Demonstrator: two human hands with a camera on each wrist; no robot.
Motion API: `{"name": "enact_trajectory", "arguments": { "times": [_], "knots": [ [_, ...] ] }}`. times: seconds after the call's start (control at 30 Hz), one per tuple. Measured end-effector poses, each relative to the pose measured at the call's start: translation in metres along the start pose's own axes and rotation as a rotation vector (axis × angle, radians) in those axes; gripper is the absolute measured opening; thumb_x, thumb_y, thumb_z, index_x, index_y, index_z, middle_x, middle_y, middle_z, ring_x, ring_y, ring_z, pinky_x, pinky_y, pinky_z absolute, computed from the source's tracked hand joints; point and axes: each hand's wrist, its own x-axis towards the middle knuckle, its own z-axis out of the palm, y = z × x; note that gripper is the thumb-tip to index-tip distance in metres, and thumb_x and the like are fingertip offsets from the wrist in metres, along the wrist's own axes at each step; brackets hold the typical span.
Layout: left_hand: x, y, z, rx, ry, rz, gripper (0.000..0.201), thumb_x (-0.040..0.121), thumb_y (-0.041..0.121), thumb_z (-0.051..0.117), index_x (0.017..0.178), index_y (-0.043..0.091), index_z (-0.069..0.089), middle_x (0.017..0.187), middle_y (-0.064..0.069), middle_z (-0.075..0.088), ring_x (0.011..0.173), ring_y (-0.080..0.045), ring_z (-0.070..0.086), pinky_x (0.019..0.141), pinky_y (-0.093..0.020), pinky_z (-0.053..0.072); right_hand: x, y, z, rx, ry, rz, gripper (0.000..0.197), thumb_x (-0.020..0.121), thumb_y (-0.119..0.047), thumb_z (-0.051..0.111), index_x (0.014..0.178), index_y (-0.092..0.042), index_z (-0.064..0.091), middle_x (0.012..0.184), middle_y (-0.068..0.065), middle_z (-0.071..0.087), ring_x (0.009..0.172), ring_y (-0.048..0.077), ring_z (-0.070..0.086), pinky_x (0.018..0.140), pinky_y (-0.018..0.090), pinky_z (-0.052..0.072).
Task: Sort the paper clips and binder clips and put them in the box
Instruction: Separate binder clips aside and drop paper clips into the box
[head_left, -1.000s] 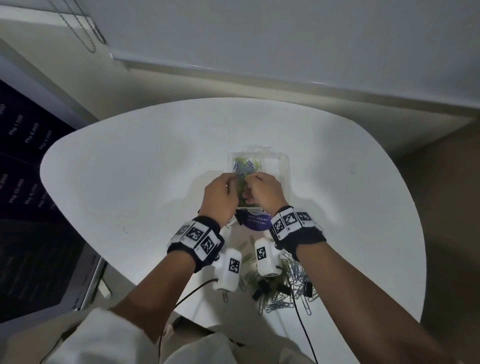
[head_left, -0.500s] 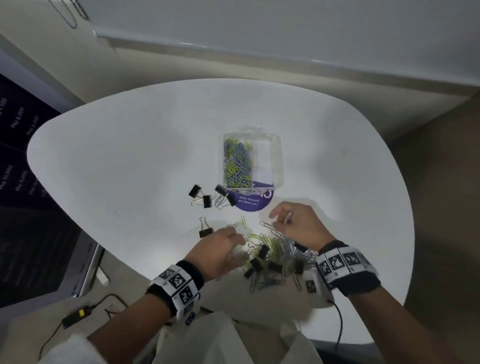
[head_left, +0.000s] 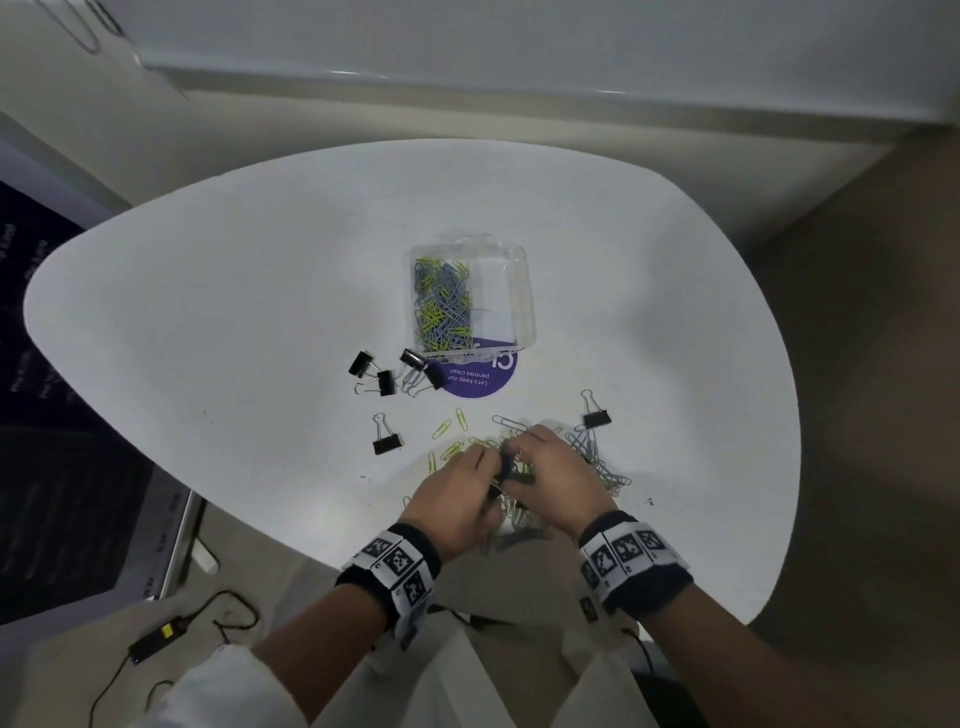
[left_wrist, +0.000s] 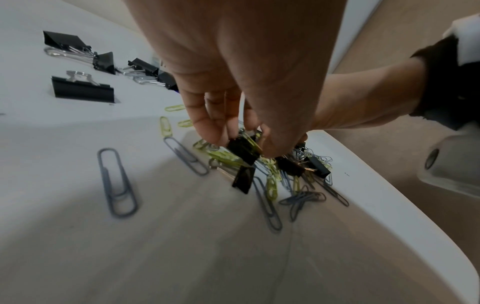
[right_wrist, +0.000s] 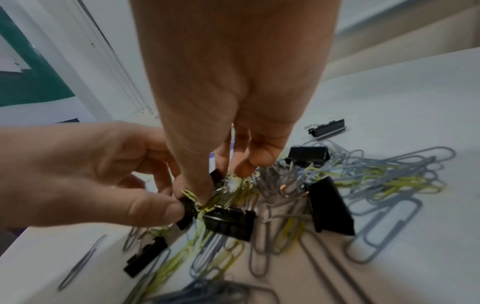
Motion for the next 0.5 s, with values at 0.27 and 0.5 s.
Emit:
{"name": "enact_trajectory", "arguments": {
  "times": [0.27,0.5],
  "knots": [
    [0.0,-0.002,0.006,-0.094,0.054,-0.124,0.042,0.067,0.011,0.06,0.106,0.019,0.047,0.101,0.0,0.052,0.093,-0.021,0.049,0.075,-0.03,0.045,-0.005,0.004,0.003,0.094,0.065,0.017,0.016,0.078,-0.014,0.069,0.086,-0.023,0.058,0.092,-0.007,0.053,0.079,0.012,0.056,0.074,0.034,0.051],
    [-0.005,-0.004,-0.022,-0.318,0.096,-0.147,0.049,0.068,0.009,0.069,0.113,0.02,0.052,0.109,0.003,0.047,0.094,-0.016,0.054,0.079,-0.029,0.047,-0.001,0.002,0.006,-0.074,-0.021,-0.138,0.05,0.079,-0.02,0.068,0.123,-0.038,0.055,0.113,-0.012,0.05,0.095,0.009,0.056,0.075,0.028,0.052]
  ]
}}
